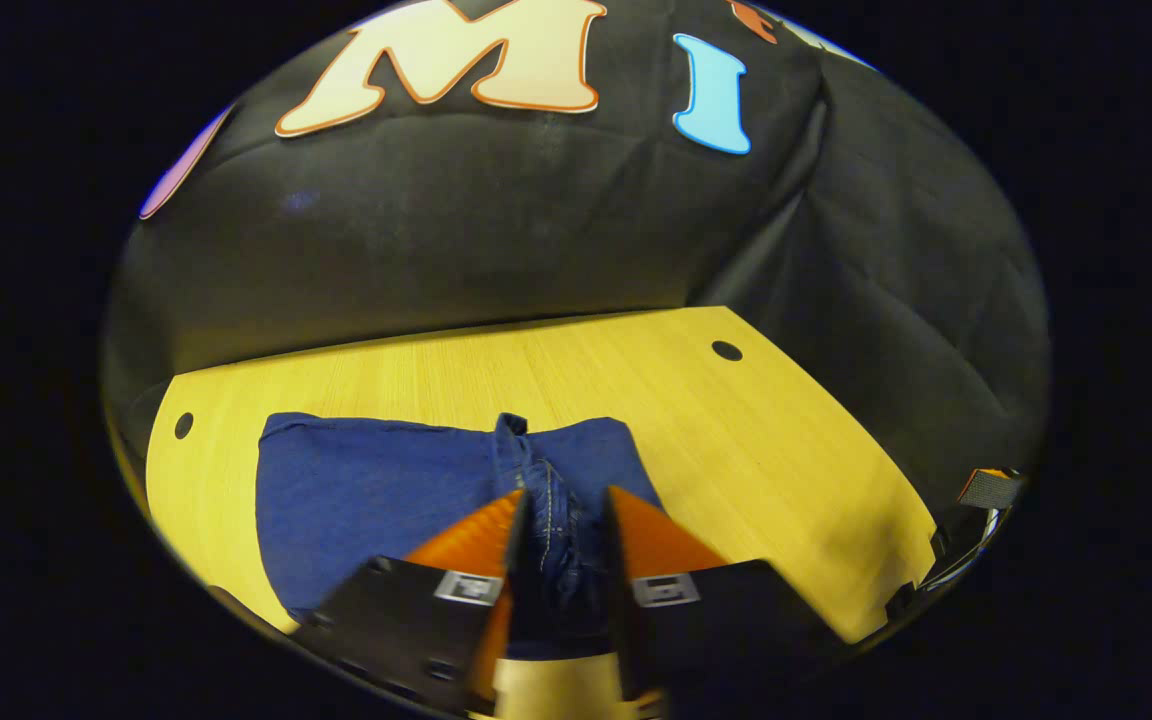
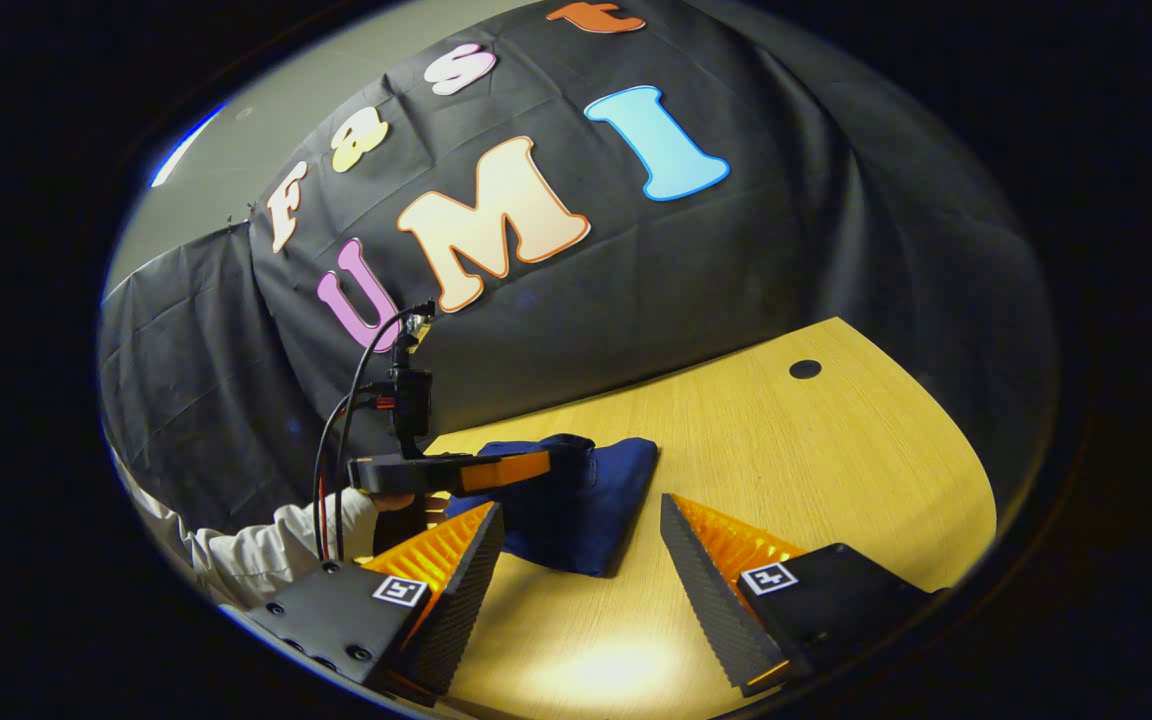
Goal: Grasp the waist and the cuffs of the jeans and fold them to make the two legs overlap; first hold the waist and fold one-third of the jeans toward the cuffs, then hold the cuffs and fold the remaining one-third in the same direction to finish folding.
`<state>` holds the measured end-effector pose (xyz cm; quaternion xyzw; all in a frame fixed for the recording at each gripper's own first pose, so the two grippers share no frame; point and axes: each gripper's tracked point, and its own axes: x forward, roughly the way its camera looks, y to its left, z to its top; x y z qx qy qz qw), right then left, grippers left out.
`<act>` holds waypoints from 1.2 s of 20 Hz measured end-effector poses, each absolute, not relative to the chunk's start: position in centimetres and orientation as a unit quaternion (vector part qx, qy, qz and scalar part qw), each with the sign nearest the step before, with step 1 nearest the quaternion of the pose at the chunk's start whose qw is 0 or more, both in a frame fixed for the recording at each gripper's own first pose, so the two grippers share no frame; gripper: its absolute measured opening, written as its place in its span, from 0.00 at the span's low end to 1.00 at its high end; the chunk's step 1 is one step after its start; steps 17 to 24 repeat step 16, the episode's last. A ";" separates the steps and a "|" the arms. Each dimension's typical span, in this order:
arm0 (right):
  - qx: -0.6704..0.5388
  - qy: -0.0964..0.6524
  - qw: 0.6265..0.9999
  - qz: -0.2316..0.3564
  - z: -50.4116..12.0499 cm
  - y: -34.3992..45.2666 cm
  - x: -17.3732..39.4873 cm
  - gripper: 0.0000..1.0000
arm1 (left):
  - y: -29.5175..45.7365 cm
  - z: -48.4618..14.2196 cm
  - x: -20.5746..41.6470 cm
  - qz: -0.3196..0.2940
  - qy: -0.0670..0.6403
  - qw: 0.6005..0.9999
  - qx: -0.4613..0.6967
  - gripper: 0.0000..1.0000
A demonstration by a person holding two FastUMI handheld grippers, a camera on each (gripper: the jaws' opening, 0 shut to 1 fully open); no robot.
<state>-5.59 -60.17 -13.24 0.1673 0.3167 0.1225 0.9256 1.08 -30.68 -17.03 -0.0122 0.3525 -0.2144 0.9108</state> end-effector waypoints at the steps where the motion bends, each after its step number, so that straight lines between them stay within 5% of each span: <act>1: 0.159 0.311 0.929 0.124 -12.9 -60.1 -5.6 0.98 | -30.8 -15.5 0.7 -0.211 0.327 0.921 -0.012 0.54; 3: 0.140 0.290 0.938 0.126 -11.7 -59.5 -5.6 0.98 | -30.3 -11.1 0.3 -0.199 0.264 0.944 -0.007 0.94; 8: 0.071 0.162 0.978 0.107 -3.8 -56.6 -5.1 0.97 | -24.0 -2.1 -5.8 -0.144 0.147 0.978 0.024 0.92; 14: 0.033 0.061 0.994 0.087 4.0 -51.7 -7.4 0.97 | -16.4 4.5 -13.4 -0.077 0.088 0.993 0.015 0.94; 24: 0.031 0.049 0.994 0.093 5.2 -49.7 -8.3 0.97 | -14.2 6.0 -15.3 -0.055 0.067 0.996 0.016 0.94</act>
